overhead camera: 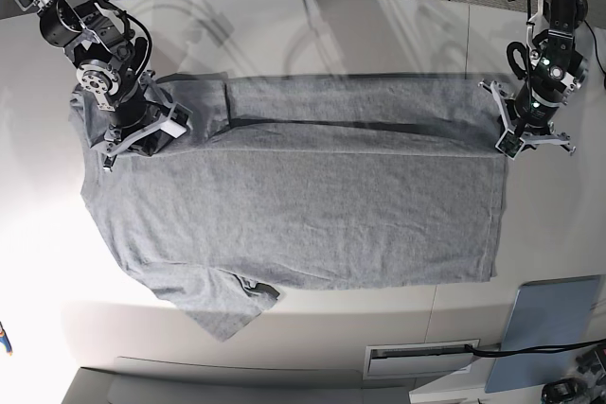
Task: Fold the T-shirt properly
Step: 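Release the folded edge and reposition both grippers along the fold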
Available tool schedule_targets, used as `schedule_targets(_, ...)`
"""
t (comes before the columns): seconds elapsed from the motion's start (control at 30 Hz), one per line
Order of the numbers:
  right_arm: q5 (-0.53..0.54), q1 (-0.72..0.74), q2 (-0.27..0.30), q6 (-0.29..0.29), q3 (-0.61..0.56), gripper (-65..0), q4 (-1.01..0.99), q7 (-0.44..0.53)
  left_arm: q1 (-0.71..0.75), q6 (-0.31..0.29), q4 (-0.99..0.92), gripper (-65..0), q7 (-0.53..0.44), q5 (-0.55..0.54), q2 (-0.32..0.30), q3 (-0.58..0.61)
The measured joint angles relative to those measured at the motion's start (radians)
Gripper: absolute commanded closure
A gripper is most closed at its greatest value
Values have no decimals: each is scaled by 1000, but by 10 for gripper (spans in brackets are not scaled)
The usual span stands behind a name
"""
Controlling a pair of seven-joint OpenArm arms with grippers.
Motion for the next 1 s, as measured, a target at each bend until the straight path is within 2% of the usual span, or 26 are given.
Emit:
schedule_targets(0.1,0,3,0,2,0,0,0,0,0,0,0,0,0,0,0,0)
schedule_targets(0.13,2,10,0,6,0,-23,0,0,0,0,0,0,0,0,0,0)
schedule_targets(0.2,11,29,0,5,0,-146,0,0,0,0,0,0,-1,-19,0,0)
schedule_targets(0.27,25,53,0,0,0,-228,0,-1,0,0,0,-1,-1,-39,0,0)
schedule_targets(0.4,58,86,-3,-3,0,-239,0,-15,0,45,0,-231,0,-53,0,0)
schedule_targets(0.47,58,87,-13,-13,0,-239,0,-40,0,76,0,-303,0,-53,0,0)
schedule_targets(0.5,68,86,-14,-17,0,-239,0,-41,0,84,0,-315,0,-53,0,0)
schedule_targets(0.6,129,86,-20,-65,0,-238,0,-80,0,85,0,-295,2,-57,0,0)
schedule_targets(0.67,164,86,-19,-127,0,-224,0,-114,0,86,0,-183,26,-124,0,0)
schedule_targets(0.73,168,80,-19,-192,3,-151,0,-133,0,85,0,-18,79,-204,2,0)
schedule_targets(0.83,164,25,-30,-248,64,-8,0,-146,13,94,0,0,113,-272,24,-2)
schedule_targets(0.93,183,-55,-66,-262,189,0,-1,-145,29,93,1,0,115,-299,76,-1)
schedule_targets(1.0,271,-95,-90,-252,286,0,-2,-108,28,93,1,0,117,-305,110,-1)
